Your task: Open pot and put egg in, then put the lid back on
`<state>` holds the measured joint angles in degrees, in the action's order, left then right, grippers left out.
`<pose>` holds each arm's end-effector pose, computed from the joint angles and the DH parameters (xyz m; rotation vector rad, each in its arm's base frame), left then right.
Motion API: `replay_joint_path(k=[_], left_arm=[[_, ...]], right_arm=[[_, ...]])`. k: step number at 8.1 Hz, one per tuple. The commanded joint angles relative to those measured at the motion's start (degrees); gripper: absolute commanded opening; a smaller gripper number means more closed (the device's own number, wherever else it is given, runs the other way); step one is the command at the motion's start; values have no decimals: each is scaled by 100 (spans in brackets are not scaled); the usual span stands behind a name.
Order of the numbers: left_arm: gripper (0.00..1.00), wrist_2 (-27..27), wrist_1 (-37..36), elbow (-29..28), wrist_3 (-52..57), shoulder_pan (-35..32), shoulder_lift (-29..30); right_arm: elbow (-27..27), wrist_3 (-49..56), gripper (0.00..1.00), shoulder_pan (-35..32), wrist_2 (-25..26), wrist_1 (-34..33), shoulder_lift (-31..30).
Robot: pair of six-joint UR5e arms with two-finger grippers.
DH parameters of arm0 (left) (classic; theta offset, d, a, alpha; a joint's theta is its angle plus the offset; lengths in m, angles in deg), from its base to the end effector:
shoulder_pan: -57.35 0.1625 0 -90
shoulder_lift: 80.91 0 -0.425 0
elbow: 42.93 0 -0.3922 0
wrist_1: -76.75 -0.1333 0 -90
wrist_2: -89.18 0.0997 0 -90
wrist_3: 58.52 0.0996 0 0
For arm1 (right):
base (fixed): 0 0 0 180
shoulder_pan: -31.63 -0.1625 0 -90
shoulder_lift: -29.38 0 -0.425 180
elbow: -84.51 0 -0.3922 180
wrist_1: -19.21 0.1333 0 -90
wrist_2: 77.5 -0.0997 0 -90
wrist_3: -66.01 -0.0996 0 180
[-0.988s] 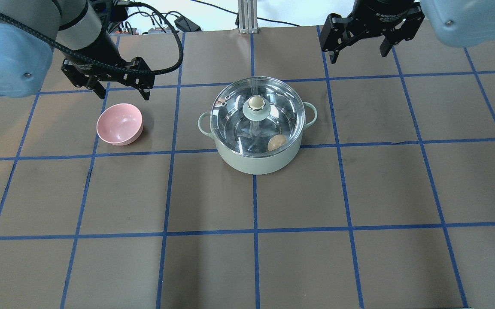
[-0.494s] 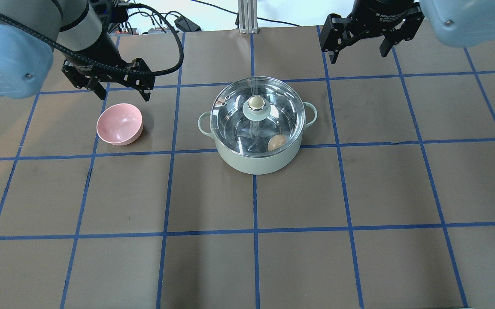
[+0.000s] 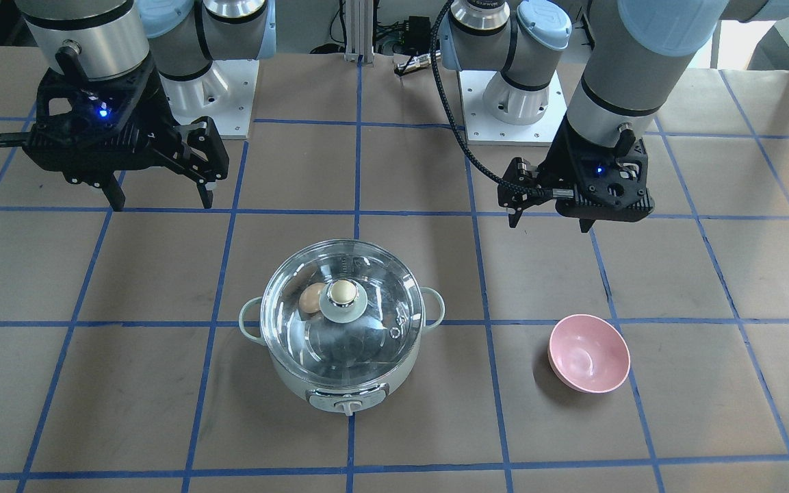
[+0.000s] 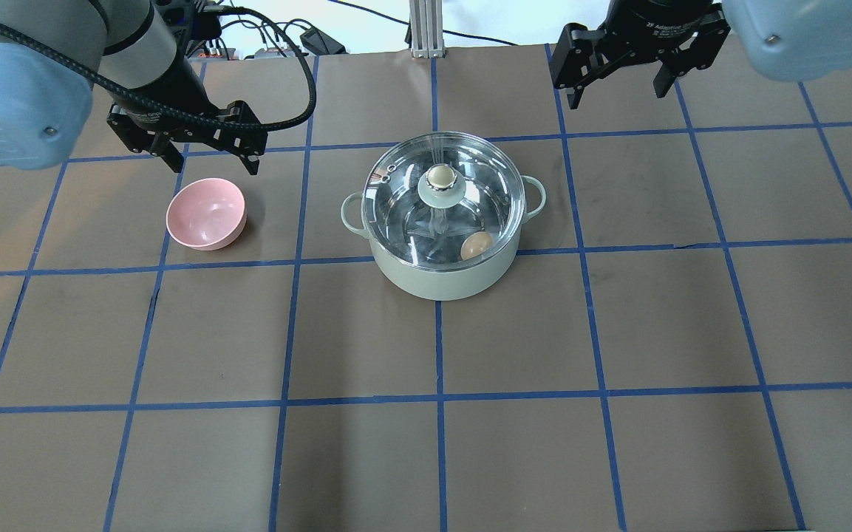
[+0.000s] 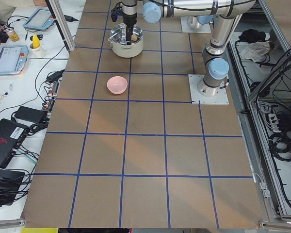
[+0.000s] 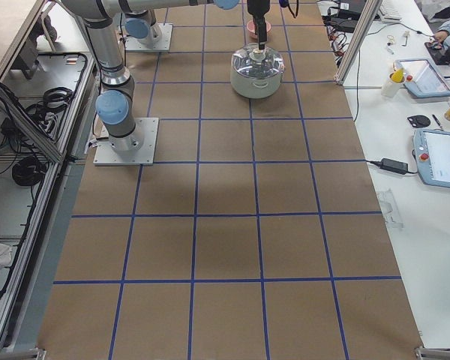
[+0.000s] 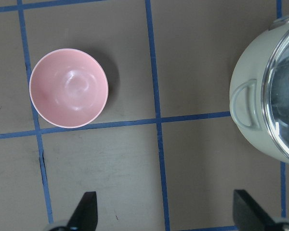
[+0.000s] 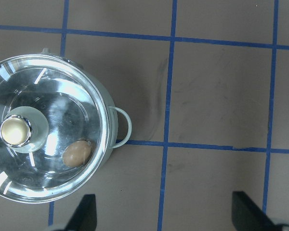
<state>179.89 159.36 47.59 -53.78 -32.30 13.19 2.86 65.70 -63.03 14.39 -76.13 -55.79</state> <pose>-0.1289 -0.5265 0.4602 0.1193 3.1239 -0.0746 0.1735 -0.5287 0.5271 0.1139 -3.1039 0.2426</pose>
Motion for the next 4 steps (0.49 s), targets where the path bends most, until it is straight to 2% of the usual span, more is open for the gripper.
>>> replay_joint_path(k=[1, 4], left_arm=[[100, 8, 0, 18, 10, 0, 21], [100, 17, -70, 176, 27, 0, -31]], right_arm=[[0, 14, 100, 0, 14, -11, 9], [0, 23, 100, 0, -13, -20, 9]])
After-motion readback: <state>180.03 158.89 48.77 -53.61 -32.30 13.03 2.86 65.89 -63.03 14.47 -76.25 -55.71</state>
